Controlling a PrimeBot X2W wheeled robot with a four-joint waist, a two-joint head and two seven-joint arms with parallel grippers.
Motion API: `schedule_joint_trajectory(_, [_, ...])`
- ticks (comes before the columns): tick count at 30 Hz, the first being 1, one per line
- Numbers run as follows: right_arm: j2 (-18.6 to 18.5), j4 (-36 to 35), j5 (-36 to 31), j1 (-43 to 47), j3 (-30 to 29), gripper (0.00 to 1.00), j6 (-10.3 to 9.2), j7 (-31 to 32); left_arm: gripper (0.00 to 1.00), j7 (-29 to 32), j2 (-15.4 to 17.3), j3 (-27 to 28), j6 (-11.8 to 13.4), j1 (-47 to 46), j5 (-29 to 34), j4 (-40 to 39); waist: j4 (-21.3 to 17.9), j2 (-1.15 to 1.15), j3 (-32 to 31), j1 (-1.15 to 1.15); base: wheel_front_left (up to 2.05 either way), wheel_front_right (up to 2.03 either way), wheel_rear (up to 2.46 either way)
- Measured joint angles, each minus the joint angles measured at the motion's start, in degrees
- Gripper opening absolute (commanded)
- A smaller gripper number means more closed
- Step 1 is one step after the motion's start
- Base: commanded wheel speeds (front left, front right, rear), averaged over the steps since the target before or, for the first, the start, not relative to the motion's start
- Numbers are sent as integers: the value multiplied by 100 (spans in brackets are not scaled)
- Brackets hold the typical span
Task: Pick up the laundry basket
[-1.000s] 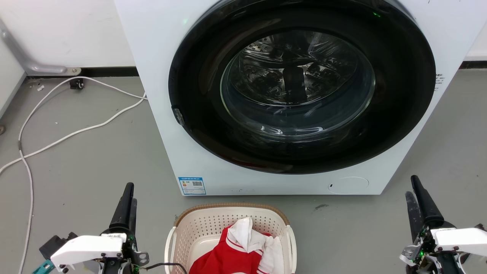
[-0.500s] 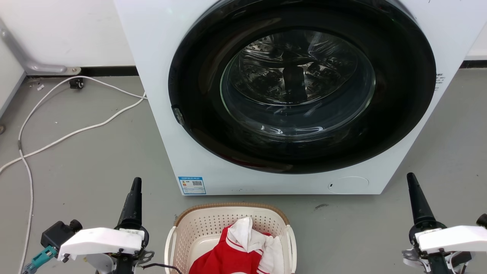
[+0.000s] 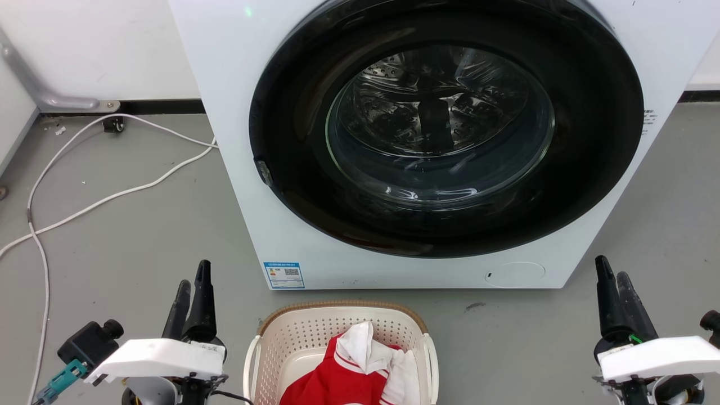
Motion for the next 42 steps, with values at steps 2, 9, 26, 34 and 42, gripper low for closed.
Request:
schedule_joint_trajectory(2, [-1, -31, -187, 31, 12, 100, 0, -34, 100, -44, 0, 2, -12, 23, 153, -38, 3, 0, -5, 0, 0, 0, 0])
schedule_joint_trajectory(9, [-1, -104, -815, 115, 33, 100, 0, -174, 100, -165, 3, -16, -102, 112, 810, -76, 16, 0, -28, 0, 0, 0, 0])
schedule_joint_trajectory(26, [-1, -81, -2263, 337, 91, 100, 0, -445, 100, -449, 8, -115, -101, 226, 2042, -144, 33, 0, -65, 0, 0, 0, 0])
schedule_joint_trajectory(34, [-2, -108, -2848, 372, 81, 100, 0, -564, 100, -558, 9, -170, -93, 266, 2587, -180, 32, 0, -64, 0, 0, 0, 0])
schedule_joint_trajectory(42, [-2, -202, -3398, 434, 100, 100, 0, -682, 100, -679, 19, -221, 9, 311, 3174, -223, 32, 0, -70, 0, 0, 0, 0])
